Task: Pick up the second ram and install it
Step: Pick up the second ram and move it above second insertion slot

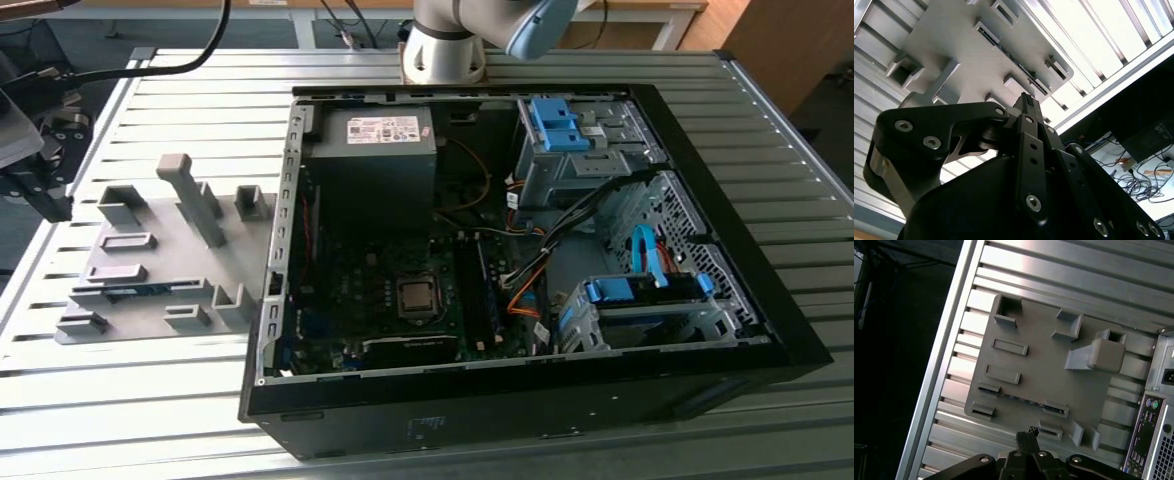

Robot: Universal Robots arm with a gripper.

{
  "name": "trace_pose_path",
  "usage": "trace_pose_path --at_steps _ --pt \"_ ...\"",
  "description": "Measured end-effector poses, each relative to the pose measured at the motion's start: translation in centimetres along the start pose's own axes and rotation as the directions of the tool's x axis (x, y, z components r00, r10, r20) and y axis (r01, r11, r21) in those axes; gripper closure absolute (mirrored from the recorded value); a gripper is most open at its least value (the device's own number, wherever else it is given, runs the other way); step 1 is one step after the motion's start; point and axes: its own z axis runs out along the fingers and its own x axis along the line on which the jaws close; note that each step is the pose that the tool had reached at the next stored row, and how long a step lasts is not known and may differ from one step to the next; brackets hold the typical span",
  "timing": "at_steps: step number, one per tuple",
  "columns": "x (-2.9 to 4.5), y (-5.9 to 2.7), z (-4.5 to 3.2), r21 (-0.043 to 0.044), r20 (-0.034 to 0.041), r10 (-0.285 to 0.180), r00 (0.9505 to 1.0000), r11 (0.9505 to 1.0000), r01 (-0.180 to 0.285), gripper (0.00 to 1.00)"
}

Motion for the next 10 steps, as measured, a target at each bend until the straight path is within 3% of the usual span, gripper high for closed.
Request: trace_pose_path --at_steps 10 --pt "0.0 0.0 0.0 0.0001 -0.0001 -0.003 1.0 1.0 0.003 0.89"
